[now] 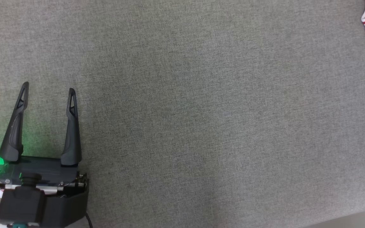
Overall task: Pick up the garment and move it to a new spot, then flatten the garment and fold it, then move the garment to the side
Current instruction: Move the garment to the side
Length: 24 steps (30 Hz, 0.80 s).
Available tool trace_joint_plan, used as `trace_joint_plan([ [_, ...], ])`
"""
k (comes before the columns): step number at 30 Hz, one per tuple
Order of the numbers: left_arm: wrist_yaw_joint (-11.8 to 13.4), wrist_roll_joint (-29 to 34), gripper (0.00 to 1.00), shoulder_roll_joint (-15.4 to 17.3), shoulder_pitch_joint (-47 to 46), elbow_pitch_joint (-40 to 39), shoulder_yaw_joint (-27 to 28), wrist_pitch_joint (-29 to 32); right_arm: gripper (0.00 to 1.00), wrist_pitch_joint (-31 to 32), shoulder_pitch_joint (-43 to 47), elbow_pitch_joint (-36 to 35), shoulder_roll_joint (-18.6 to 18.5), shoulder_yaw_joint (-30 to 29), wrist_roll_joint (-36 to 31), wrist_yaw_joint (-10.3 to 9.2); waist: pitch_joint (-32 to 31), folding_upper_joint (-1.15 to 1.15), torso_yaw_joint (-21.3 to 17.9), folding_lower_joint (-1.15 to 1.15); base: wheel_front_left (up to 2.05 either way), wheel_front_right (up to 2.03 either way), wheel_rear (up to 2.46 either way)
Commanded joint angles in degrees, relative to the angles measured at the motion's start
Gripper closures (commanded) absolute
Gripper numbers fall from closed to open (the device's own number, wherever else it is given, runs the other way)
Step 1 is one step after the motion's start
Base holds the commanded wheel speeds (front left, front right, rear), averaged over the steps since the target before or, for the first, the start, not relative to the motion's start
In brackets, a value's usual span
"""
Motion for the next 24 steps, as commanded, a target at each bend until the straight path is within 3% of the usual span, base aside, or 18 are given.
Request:
trace_joint_plan([
  [1, 0.22, 0.06, 0.00, 0.22, 0.37, 0.87, -0.27, -0.06, 1.00, -0.09, -0.75, 0.26, -0.33, 0.27, -0.50, -0.17, 0.28, -0.01, 0.14, 0.00, 0.00, 0.00, 0.00],
  [7, 1.03, -0.10, 0.00, 1.07, 0.94, 0.25, -0.33, 0.08, 1.00, 0.58, -4.49, 2.59, 0.35, 1.17, -2.42, -0.17, 1.14, -0.01, 0.76, 0.00, 0.00, 0.00, 0.00],
  [8, 1.24, -0.12, 0.00, 1.06, 0.99, 0.21, -0.42, 0.08, 0.63, 0.03, -5.11, 2.93, 0.40, 1.18, -2.89, -0.17, 1.12, -0.01, 0.86, 0.00, 0.00, 0.00, 0.00],
  [9, 1.43, -0.18, 0.00, 1.10, 1.11, 0.22, -0.46, 0.08, 0.06, -0.24, -5.47, 3.41, 0.59, 1.22, -3.37, -0.17, 1.00, -0.01, 0.91, 0.00, 0.00, 0.00, 0.00],
  [10, 1.53, -0.29, 0.00, 1.18, 1.21, 0.26, -0.38, 0.08, 0.00, -0.31, -5.68, 4.05, 0.86, 1.24, -3.69, -0.17, 0.82, -0.01, 0.94, 0.00, 0.00, 0.00, 0.00],
  [18, 2.88, -1.82, 0.00, 0.45, 1.81, 0.71, -0.82, -0.05, 0.00, -2.86, -5.98, 4.13, 2.62, 0.61, -5.69, -0.17, -4.54, -0.01, 1.20, 0.00, 0.00, 0.00, 0.00],
  [24, 3.98, -4.17, 0.00, -0.61, 4.97, 2.61, -0.10, -0.11, 0.00, -3.29, -0.49, -4.64, 3.75, -2.22, -6.10, -0.17, -12.20, -0.01, 2.31, 0.00, 0.00, 0.00, 0.00],
])
